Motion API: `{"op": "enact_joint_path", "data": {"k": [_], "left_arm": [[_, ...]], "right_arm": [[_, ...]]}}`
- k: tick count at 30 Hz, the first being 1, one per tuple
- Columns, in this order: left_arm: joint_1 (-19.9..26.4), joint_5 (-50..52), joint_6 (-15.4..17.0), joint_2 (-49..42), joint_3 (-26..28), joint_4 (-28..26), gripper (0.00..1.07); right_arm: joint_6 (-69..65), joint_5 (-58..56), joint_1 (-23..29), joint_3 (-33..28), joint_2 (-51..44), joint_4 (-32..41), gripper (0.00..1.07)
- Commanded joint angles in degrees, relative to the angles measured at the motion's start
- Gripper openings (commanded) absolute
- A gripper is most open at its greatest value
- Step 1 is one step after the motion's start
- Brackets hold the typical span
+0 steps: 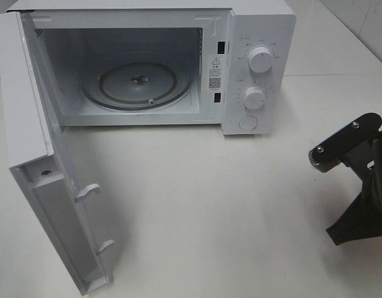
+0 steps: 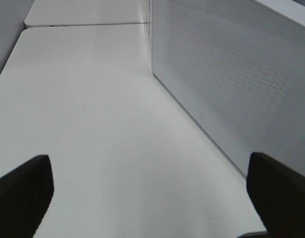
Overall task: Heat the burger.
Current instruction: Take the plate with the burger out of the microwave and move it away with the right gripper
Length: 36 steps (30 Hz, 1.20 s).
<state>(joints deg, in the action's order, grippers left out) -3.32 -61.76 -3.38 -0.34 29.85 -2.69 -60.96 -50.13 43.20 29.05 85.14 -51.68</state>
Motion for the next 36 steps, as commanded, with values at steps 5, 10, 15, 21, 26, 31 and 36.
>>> {"op": "enact_joint_path", "data": {"k": [5,10,15,21,26,31,36], "left_arm": [[0.11,0.52,0.11,-0.97,-0.11,-0.40,0.98],[0.11,0.52,0.11,-0.97,-0.11,-0.40,0.98],[0.11,0.52,0.11,-0.97,-0.11,-0.40,0.98],[0.11,0.52,0.11,-0.97,-0.11,-0.40,0.98],[0.11,0.52,0.11,-0.97,-0.11,-0.40,0.98],[0.11,0.52,0.11,-0.97,-0.11,-0.40,0.98],[0.11,0.52,0.11,-0.97,-0.11,-0.40,0.98]], "right_arm": [[-3.72,0.97,-1.89,0.80,4.93,-5.90,0.01],[-3.90,3.95,-5.56,0.80,7.33,-8.02,0.01],[-5.73,6.53,-8.88,0.80,9.91,-12.03,0.03],[-8.48,7.85,-12.72,0.80,13.29,-15.58,0.04],[-9.45,10.71,-13.24,0.80,13.69,-15.87,0.06],[-9.45,10.94,-13.24,0.80,13.69,-15.70,0.10],[-9.40,11.46,-13.24,0.80,13.69,-15.30,0.19]]}}
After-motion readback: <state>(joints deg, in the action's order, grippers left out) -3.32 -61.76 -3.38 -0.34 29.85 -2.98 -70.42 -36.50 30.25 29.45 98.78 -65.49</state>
